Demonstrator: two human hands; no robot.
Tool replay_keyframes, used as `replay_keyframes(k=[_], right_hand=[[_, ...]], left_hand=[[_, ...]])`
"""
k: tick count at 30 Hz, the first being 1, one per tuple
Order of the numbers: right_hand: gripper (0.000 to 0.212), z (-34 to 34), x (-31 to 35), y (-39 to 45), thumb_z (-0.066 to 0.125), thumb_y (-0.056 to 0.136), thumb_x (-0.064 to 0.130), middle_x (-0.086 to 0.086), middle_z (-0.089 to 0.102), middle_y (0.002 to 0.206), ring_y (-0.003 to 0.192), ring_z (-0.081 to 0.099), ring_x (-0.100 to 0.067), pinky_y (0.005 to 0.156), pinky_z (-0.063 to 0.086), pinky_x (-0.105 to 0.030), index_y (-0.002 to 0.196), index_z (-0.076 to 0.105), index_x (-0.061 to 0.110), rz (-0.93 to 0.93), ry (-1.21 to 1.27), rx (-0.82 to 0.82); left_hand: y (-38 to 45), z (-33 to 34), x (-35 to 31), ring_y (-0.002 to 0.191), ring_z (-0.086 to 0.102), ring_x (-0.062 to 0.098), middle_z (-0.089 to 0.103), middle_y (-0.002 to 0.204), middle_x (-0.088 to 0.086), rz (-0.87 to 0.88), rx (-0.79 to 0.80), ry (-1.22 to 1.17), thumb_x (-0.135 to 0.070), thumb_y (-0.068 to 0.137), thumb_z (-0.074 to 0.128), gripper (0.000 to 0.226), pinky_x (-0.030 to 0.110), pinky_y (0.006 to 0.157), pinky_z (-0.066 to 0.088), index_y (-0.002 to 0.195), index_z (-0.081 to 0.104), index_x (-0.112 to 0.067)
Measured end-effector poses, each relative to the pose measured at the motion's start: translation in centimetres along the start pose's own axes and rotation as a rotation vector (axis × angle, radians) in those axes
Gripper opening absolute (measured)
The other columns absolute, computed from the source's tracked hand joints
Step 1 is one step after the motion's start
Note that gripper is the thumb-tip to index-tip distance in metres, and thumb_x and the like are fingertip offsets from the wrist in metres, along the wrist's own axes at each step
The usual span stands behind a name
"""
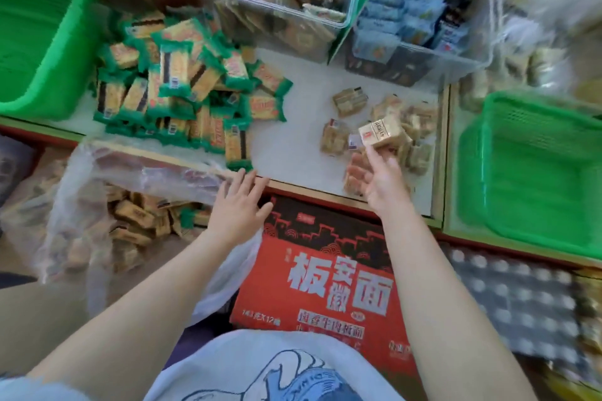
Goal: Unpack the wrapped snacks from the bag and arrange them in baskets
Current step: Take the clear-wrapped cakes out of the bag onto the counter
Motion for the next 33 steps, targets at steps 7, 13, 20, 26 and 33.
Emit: replay_keyframes(k=[7, 13, 20, 26, 33], right_hand=[[0.036, 0.0, -2.8, -0.9, 0.061, 0.097, 0.006, -0.011, 0.067, 0.124, 0.099, 0.073, -0.026, 0.074, 0.059, -0.034, 0.130, 0.050, 0.006, 0.012, 0.328, -0.055], [0.010, 11.8, -10.3, -7.0, 0.052, 0.101, 0.005, -0.009, 0.075, 0.104, 0.085, 0.074, -0.026, 0.068, 0.058, -0.030, 0.107, 0.053, 0.012, 0.134, -0.087, 0.251], [0.018, 22.4, -23.5, -9.2, 0.060, 0.096, 0.010, -0.008, 0.068, 0.110, 0.090, 0.065, -0.020, 0.084, 0.056, -0.038, 0.113, 0.064, 0.009, 0.108, -0.913, 0.564], [0.043, 23.7, -30.1, -5.1, 0.063, 0.090, 0.018, -0.019, 0.059, 0.130, 0.121, 0.056, -0.037, 0.097, 0.046, -0.035, 0.128, 0.055, 0.000, 0.013, -1.354, 0.360], [0.079, 23.1, -32.9, -6.7, 0.071, 0.090, 0.025, -0.020, 0.032, 0.155, 0.143, 0.031, -0.035, 0.113, 0.032, -0.042, 0.151, 0.027, 0.001, -0.107, -1.376, 0.157]], left_hand=[[-0.2, -0.3, -1.0, 0.155, -0.007, 0.020, 0.004, 0.169, 0.001, 0.021, 0.000, -0.017, -0.051, 0.102, 0.034, 0.063, 0.047, 0.125, 0.003, 0.159, 0.016, -0.030], [-7.2, -3.6, 6.6, 0.146, 0.028, 0.031, 0.037, 0.156, 0.012, -0.162, -0.426, -0.268, -0.027, 0.098, 0.053, 0.049, 0.045, 0.118, 0.023, 0.145, 0.046, -0.015], [-16.1, 8.2, 21.1, 0.133, 0.042, 0.036, 0.041, 0.145, 0.018, -0.701, 0.171, -0.426, -0.030, 0.099, 0.049, 0.055, 0.042, 0.103, 0.041, 0.147, 0.037, -0.006], [-17.0, 12.6, 23.6, 0.145, 0.028, 0.033, 0.026, 0.160, 0.016, -0.605, 0.292, -0.345, -0.050, 0.101, 0.039, 0.066, 0.043, 0.114, 0.028, 0.156, 0.026, -0.017], [-17.3, 13.2, 25.0, 0.146, 0.027, 0.027, 0.029, 0.161, 0.008, -0.581, 0.110, -0.384, -0.057, 0.101, 0.035, 0.066, 0.041, 0.117, 0.022, 0.156, 0.029, -0.022]])
Point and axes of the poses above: each hand's wrist, its own y-axis towards the middle knuckle, its own z-axis out of the palm, x = y × z, the point moved 9 cm from there along y, towards the middle knuckle
